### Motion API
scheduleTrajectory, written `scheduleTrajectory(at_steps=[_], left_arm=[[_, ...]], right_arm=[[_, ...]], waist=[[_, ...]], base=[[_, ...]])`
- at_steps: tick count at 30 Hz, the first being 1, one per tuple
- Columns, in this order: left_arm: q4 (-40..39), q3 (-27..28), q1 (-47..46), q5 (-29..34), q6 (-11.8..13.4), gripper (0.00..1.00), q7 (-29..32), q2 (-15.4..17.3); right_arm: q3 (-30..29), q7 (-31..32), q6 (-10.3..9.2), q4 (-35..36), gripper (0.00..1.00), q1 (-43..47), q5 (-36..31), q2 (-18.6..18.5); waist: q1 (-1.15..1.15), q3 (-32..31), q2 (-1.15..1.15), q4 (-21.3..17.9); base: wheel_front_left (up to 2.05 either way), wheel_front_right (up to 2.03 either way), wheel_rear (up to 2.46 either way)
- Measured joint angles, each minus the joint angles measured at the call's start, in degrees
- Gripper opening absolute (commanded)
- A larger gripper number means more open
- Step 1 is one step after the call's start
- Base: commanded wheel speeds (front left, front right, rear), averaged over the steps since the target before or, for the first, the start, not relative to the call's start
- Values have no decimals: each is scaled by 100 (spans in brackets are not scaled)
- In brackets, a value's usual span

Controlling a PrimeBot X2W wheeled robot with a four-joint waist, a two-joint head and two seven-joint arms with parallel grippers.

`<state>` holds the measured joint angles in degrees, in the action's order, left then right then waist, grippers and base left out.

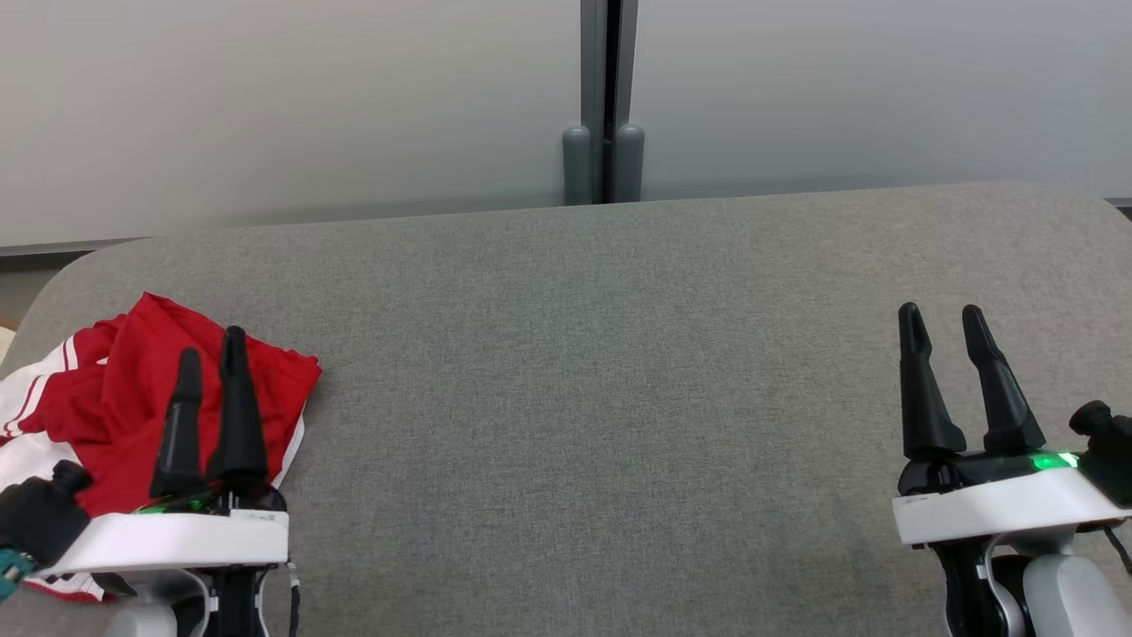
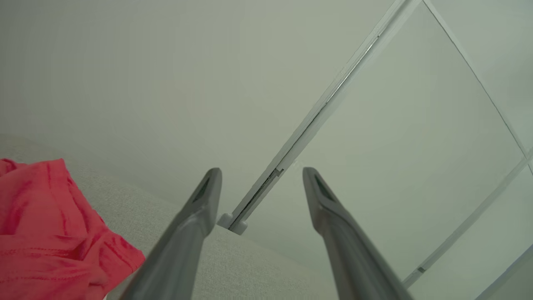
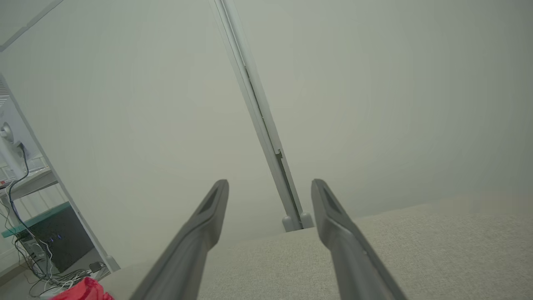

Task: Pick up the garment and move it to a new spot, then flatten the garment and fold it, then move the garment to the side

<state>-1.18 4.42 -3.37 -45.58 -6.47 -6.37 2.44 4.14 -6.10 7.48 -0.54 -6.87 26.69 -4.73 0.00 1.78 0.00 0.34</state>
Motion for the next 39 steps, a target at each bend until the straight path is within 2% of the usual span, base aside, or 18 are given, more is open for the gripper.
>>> scheduleTrajectory(at_steps=[9,15,27,39], left_arm=[[176,-550,80,1449,108,100,-133,11],[497,-898,125,2136,327,100,-230,137],[735,-1424,173,2777,804,100,-396,359],[684,-1634,174,3163,965,100,-534,426]], right_arm=[[202,-154,0,-154,100,-8,-786,-27],[230,-248,0,-330,100,0,-1271,-16],[257,-402,1,-554,100,117,-1959,143],[278,-554,1,-637,100,182,-2214,188]], waist=[[0,-4,0,-2],[0,-14,0,-4],[0,-38,0,-5],[0,-16,0,-1]], base=[[0,0,0],[0,0,0],[0,0,0],[0,0,0]])
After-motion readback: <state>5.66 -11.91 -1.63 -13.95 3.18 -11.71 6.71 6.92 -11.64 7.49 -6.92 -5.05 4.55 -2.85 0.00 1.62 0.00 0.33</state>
